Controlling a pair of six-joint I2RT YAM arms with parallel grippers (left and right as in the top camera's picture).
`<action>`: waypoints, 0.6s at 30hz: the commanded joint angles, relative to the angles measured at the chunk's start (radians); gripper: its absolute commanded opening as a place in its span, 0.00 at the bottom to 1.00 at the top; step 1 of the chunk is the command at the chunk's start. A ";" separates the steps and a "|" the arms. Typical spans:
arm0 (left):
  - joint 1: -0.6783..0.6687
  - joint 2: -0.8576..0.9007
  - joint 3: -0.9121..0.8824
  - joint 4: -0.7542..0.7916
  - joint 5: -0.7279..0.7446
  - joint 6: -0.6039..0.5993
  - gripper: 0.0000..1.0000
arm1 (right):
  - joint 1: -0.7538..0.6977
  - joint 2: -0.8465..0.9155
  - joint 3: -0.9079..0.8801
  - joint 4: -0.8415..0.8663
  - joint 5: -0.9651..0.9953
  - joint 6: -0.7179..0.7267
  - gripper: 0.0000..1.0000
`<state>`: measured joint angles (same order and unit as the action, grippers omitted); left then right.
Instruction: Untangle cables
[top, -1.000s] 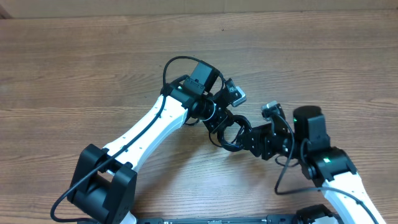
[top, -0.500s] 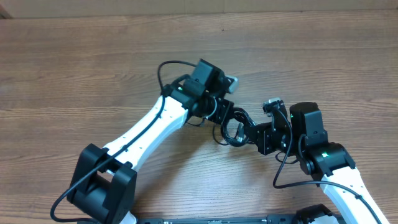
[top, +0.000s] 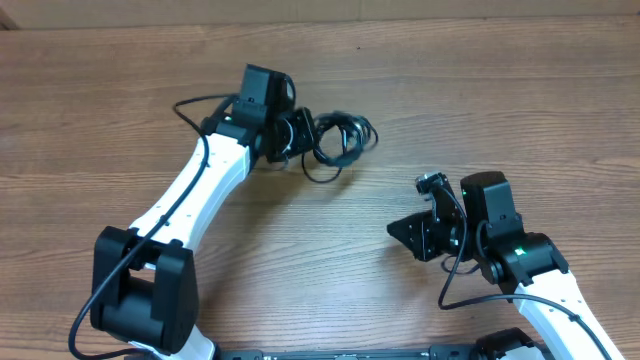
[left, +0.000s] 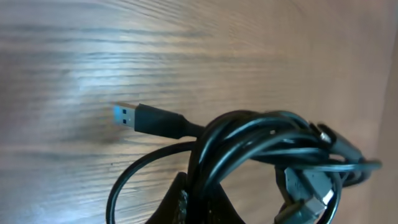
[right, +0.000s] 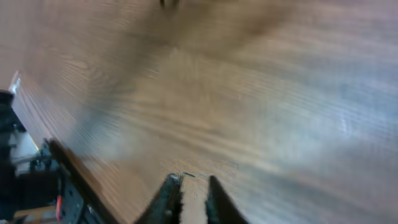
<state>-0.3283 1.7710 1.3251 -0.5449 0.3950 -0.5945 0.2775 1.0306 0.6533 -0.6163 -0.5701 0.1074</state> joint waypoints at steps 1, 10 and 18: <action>-0.030 -0.019 0.021 -0.051 0.058 0.510 0.04 | 0.005 -0.009 0.001 0.073 -0.007 0.026 0.25; -0.032 -0.019 0.021 -0.124 0.183 0.750 0.04 | 0.005 0.019 0.000 0.278 -0.007 0.022 0.69; -0.033 -0.019 0.021 -0.122 0.374 0.759 0.04 | 0.026 0.125 0.000 0.339 -0.092 0.023 0.65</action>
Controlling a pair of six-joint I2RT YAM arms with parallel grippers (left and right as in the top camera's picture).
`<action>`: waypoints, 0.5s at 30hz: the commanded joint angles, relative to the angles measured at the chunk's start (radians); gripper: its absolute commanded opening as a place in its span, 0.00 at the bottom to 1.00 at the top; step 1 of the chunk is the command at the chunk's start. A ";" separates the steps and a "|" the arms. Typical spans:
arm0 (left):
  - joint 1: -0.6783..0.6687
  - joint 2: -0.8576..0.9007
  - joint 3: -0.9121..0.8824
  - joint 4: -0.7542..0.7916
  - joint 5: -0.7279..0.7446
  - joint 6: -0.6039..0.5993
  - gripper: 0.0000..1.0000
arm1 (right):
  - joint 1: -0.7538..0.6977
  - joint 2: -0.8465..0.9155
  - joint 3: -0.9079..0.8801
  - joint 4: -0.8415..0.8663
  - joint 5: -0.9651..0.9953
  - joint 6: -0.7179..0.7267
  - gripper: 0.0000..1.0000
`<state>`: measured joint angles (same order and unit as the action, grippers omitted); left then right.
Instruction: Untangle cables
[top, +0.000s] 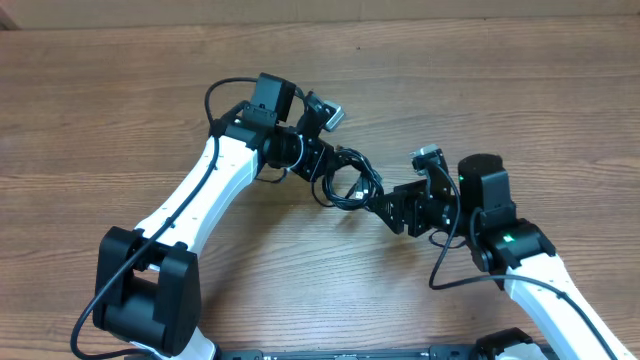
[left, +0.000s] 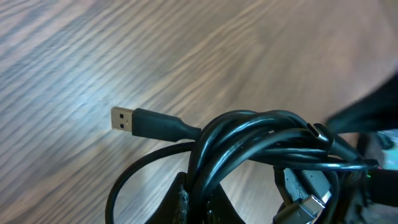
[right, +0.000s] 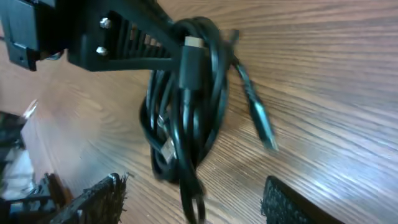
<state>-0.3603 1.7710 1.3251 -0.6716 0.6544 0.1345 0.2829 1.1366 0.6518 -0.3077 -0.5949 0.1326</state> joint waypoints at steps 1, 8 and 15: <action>-0.001 -0.019 0.021 0.003 0.134 0.030 0.04 | 0.034 0.033 0.002 0.052 -0.072 -0.002 0.56; 0.001 -0.019 0.021 0.016 0.107 -0.063 0.04 | 0.060 0.049 0.002 0.057 -0.115 0.002 0.04; 0.002 -0.019 0.021 0.085 -0.224 -0.674 0.04 | 0.063 0.048 0.002 0.036 -0.091 0.111 0.04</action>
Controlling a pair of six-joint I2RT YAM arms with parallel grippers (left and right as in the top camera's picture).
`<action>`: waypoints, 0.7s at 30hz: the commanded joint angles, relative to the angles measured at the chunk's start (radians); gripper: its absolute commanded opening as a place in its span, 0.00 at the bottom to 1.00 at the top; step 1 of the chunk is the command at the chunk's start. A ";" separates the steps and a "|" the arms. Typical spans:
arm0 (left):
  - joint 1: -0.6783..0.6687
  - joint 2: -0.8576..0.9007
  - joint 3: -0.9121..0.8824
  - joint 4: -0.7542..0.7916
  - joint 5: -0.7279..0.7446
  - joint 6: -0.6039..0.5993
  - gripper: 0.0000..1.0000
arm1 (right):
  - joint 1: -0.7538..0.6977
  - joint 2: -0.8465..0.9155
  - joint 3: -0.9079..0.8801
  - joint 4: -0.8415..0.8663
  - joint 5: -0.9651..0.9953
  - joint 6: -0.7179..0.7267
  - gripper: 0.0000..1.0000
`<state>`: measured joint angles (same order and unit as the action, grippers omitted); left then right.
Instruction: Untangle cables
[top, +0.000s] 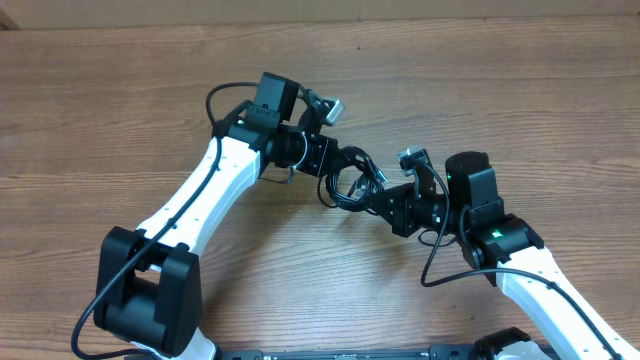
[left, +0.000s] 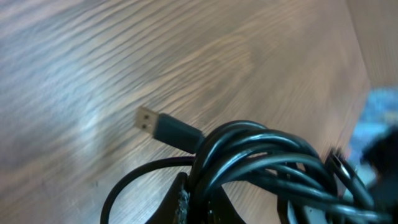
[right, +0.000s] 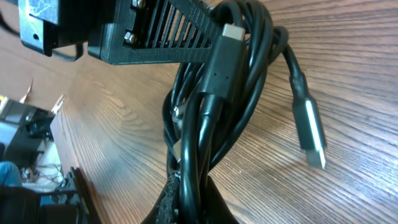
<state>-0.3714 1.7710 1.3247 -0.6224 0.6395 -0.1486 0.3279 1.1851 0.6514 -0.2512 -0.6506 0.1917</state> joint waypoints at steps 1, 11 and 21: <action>0.013 -0.019 0.021 0.036 -0.265 -0.480 0.04 | 0.022 0.000 0.002 -0.028 -0.036 0.052 0.04; 0.013 -0.019 0.021 0.035 -0.507 -0.951 0.04 | 0.118 0.000 0.002 -0.100 -0.039 0.045 0.04; 0.013 -0.019 0.021 0.024 -0.706 -0.615 0.07 | 0.118 0.000 0.003 -0.214 0.291 0.204 0.04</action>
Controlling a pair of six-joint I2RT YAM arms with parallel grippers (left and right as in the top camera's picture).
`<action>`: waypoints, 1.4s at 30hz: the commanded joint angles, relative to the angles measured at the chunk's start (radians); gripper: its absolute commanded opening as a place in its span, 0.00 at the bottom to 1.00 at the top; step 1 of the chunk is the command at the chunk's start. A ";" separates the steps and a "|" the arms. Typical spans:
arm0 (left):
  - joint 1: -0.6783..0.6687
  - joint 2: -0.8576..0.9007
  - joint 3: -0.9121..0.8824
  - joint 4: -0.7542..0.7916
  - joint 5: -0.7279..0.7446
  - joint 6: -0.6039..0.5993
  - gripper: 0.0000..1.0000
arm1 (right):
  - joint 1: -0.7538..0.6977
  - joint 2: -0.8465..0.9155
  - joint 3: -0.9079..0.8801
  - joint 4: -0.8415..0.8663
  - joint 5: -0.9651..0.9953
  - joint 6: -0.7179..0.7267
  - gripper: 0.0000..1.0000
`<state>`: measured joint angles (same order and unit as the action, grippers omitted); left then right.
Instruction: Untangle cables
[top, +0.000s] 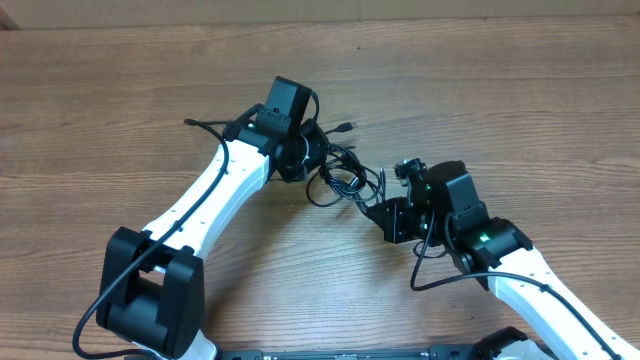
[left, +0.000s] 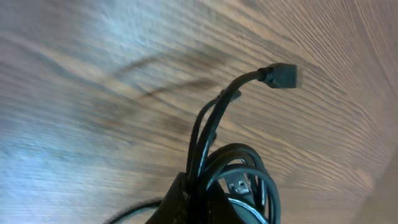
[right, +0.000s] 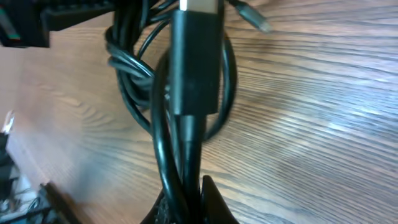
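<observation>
A tangle of black cables (top: 340, 175) hangs between my two arms over the middle of the wooden table (top: 120, 110). My left gripper (top: 308, 158) is shut on strands at the bundle's upper left; its wrist view shows loops (left: 239, 180), a plug end (left: 283, 76) sticking up and a USB plug inside the coil. My right gripper (top: 378, 208) is shut on strands at the lower right; its wrist view shows a thick black plug body (right: 196, 62) above the fingers and coiled loops (right: 134, 74) behind it.
One loose cable end (top: 345, 126) pokes out past the left gripper toward the far side. The table's far edge (top: 400, 20) runs along the top of the overhead view. Bare wood surrounds both arms.
My left wrist has turned, so a plug end now sticks up in its view. My right gripper has drawn slightly down-left with its strands. The bundle looks more stretched between the two grippers.
First my left gripper held the bundle at the far middle while my right gripper was shut with nothing in it, off to the right. Then the bundle was nearer the centre with the right gripper open beside it. Then the right gripper was shut on strands, and both hold now.
</observation>
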<state>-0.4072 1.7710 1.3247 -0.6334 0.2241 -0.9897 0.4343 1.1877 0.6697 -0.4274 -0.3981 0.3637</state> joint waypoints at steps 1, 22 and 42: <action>0.049 -0.019 0.021 0.030 -0.281 0.293 0.11 | 0.011 -0.003 -0.016 -0.030 0.039 0.032 0.04; 0.029 -0.019 0.019 -0.259 0.135 0.335 0.79 | 0.008 -0.006 -0.012 0.002 0.040 0.033 1.00; -0.185 -0.018 -0.294 -0.055 0.055 0.059 0.29 | -0.051 -0.108 0.129 -0.196 0.203 0.042 1.00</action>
<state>-0.5701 1.7687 1.0473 -0.7048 0.3328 -0.8856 0.3866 1.0882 0.7750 -0.6258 -0.2050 0.3965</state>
